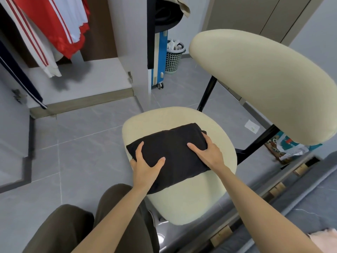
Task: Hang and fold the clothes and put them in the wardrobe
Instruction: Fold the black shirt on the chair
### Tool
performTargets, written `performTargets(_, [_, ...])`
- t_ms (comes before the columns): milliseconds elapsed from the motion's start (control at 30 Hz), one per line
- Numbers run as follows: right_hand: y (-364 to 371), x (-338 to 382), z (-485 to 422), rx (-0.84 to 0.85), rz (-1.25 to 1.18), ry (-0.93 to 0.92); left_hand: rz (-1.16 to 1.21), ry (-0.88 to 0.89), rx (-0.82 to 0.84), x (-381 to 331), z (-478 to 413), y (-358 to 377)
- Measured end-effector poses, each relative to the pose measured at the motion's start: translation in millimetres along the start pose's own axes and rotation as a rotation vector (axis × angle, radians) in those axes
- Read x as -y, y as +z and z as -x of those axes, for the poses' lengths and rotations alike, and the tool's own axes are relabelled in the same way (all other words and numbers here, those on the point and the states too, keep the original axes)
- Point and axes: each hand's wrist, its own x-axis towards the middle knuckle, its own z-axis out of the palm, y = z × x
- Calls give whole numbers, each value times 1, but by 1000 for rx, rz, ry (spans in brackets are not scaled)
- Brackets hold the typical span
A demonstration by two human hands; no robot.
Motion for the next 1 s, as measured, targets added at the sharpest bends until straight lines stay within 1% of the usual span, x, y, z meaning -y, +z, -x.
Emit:
performTargets(67, [0,0,11,19,-66,-26,-2,24,9,1,-5,-8])
performTargets(200, [8,0,29,1,-160,-56,-63,112,37,5,-18,-28])
performTargets(333, [25,17,40,-123,-176,-169,-95,187,26,8,-33,-51])
performTargets(433, [38,46,39,-189,-185,-259,-115,245,-14,7,-53,-77])
performTargets(600, [56,121,18,-206,-156,-340,-100,241,-50,-8,-99,-137])
performTargets(733, [56,200,7,-163,-171,-368,-94,234,-75,-50,-126,-197])
performTargets(833, [39,270,10,-142,-180,-395,-94,242,-107,-105,-137,-250])
performTargets(867, [34,284,12,-138,-183,-410,-94,245,-100,-117,-138,-258])
performTargets(1000, [-24,392,32,-123,-192,-473,-71,267,-114,-224,-135,-329])
